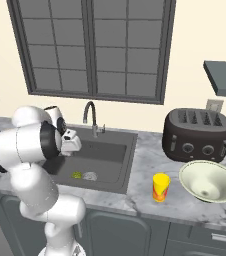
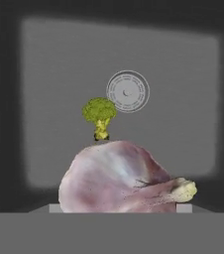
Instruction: Remove the garlic and broccoli from the sink. Then move the bowl and cup from the counter to the sink for washing.
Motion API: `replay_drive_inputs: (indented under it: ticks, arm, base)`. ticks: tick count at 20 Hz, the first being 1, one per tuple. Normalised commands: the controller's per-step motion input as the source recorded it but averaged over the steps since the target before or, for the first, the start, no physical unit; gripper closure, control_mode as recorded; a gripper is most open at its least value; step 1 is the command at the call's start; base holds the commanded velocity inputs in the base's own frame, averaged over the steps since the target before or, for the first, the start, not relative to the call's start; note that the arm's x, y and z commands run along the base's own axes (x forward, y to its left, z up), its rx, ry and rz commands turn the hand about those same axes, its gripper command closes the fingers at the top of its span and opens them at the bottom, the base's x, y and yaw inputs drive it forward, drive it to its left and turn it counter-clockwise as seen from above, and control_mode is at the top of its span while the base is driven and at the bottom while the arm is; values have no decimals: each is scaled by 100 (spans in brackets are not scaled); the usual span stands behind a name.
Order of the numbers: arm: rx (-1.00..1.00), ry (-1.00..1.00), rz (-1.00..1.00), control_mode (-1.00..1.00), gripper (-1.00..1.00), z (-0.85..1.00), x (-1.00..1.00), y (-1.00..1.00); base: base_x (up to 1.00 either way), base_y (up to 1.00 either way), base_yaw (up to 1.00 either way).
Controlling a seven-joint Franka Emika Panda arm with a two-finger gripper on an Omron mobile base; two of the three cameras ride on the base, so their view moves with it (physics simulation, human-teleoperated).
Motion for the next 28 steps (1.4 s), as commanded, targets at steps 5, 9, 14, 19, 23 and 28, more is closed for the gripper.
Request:
replay_drive_inputs:
  ticks: [5,9,14,19,23,28]
  arm:
    - [0,-1,2,-100,100,34,-21,6]
    - [0,-4,2,-100,100,33,-24,10]
    - [1,-5,5,-100,100,33,-22,16]
    - [5,-7,7,-100,100,29,-21,24]
    - [10,-2,7,-100,100,24,-17,32]
    - [9,-8,6,-100,100,21,-18,36]
  base:
    - [0,0,0]
    - [0,0,0]
    - [0,0,0]
    - [0,0,0]
    - [0,0,0]
    - [0,0,0]
